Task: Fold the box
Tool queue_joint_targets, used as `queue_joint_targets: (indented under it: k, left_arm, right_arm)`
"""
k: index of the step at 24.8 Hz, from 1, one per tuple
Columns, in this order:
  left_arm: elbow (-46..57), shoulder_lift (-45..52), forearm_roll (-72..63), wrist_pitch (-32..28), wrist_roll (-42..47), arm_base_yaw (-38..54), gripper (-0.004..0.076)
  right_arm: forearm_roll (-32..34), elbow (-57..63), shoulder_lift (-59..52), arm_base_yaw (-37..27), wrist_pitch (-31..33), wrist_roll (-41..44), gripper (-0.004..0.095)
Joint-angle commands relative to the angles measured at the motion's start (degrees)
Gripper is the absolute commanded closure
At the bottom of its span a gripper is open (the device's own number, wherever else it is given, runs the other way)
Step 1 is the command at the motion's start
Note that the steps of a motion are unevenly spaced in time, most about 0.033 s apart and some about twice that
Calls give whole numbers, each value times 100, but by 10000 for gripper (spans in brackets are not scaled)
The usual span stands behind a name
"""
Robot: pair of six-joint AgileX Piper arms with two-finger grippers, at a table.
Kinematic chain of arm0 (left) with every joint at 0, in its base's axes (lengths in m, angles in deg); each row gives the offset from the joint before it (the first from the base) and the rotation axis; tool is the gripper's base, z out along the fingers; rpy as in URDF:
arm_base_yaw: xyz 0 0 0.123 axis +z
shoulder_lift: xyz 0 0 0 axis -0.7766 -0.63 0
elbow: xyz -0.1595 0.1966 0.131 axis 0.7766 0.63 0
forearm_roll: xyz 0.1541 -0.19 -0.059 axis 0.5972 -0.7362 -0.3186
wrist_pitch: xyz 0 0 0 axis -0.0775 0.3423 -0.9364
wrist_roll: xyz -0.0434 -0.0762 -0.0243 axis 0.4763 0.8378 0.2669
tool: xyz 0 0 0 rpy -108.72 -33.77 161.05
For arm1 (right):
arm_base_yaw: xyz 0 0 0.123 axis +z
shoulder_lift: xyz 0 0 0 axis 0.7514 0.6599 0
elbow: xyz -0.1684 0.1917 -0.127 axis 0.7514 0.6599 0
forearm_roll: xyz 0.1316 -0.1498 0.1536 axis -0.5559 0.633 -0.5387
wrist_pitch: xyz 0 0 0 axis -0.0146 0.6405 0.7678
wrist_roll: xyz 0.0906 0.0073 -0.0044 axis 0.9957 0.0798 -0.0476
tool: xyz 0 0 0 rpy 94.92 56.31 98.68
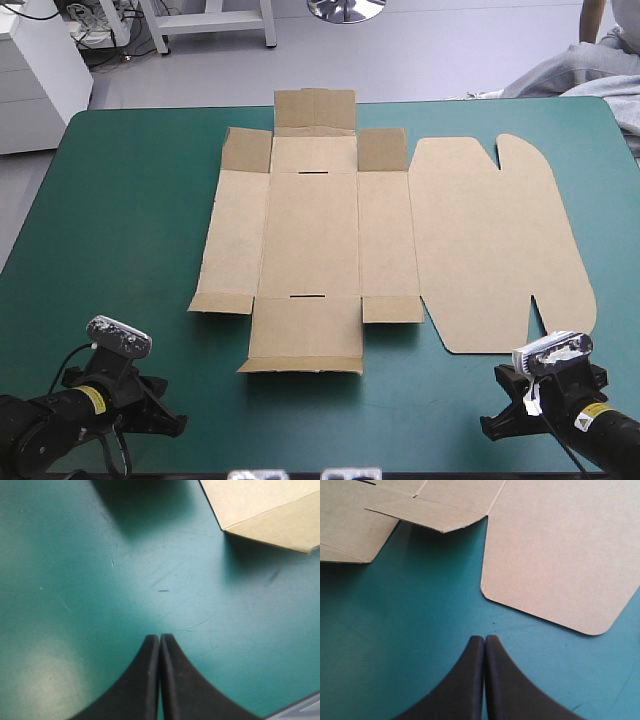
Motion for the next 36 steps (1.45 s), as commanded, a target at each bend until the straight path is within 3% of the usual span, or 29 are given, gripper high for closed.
queue_joint_targets:
  k: [1, 17, 36]
  left_arm:
    - [-142, -35, -68, -213, 39, -2, 734]
    - [-181, -60, -203, -367, 39, -2, 733]
    - [-3663, -3487, -404, -441, -924, 120, 707]
  right_arm:
    - [-121, -155, 37, -3, -277, -10, 927]
    - [-121, -155, 37, -3, -277, -10, 927]
    - [-110, -155, 37, -3, -308, -47, 927]
